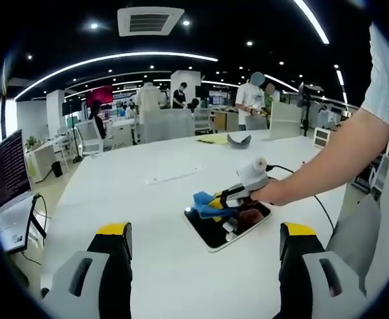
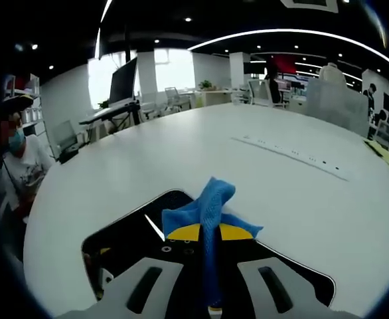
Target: Wipe the mirror surface with the cleaning cloth until all visible marks leave the cleaned area.
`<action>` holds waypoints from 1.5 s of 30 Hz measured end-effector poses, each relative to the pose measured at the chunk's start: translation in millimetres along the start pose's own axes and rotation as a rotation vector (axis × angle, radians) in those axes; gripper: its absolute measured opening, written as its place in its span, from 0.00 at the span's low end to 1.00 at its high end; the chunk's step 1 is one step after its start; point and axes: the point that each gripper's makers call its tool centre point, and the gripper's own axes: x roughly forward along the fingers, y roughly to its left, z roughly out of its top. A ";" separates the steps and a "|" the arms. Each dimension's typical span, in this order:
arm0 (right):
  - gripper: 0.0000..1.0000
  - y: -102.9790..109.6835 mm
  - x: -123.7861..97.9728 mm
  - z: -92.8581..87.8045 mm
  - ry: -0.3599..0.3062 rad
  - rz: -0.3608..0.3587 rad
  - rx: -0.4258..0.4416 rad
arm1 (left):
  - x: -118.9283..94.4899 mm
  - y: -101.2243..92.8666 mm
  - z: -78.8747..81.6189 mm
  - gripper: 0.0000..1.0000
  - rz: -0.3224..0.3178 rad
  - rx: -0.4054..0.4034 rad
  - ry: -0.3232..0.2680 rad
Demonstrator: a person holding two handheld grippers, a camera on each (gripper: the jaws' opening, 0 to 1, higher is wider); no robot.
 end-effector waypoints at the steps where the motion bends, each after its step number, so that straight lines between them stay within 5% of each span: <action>1: 0.03 -0.9 -1.2 -0.6 0.001 -0.003 -0.001 | 0.6 -0.5 1.1 0.93 -0.004 -0.002 -0.004; 45: 0.03 -46.9 -59.2 -34.3 -0.006 -0.135 0.036 | 8.9 -26.6 12.8 0.92 -0.078 0.076 0.002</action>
